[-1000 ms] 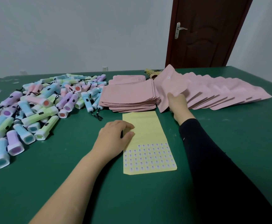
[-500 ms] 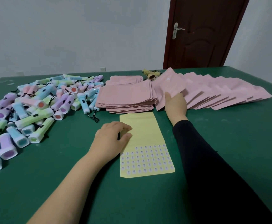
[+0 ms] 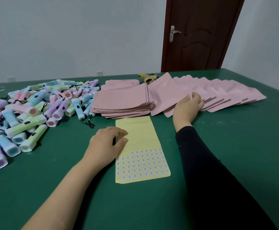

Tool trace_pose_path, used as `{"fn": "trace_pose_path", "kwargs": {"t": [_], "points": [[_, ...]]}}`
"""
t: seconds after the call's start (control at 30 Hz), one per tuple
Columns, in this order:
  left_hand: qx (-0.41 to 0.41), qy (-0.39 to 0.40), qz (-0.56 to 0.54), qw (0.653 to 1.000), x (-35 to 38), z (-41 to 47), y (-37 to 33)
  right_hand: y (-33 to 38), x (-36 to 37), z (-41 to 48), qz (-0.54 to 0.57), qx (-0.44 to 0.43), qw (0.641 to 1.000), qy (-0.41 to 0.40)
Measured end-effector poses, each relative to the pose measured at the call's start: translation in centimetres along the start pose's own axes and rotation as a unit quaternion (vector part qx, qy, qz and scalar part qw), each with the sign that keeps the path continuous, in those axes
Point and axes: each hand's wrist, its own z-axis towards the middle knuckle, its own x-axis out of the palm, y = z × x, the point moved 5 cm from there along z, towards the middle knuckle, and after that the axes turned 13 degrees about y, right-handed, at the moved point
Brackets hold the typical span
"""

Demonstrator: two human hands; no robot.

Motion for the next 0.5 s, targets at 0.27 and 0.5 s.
{"fn": "trace_pose_path", "kwargs": {"t": [0.27, 0.5], "points": [[0.003, -0.001, -0.001, 1.0, 0.0, 0.0, 0.1, -2.0, -0.4, 0.8, 0.166, 0.093, 0.982, 0.016], [0.002, 0.001, 0.002, 1.0, 0.0, 0.0, 0.0, -2.2, 0.1, 0.9, 0.141, 0.141, 0.979, 0.03]]}}
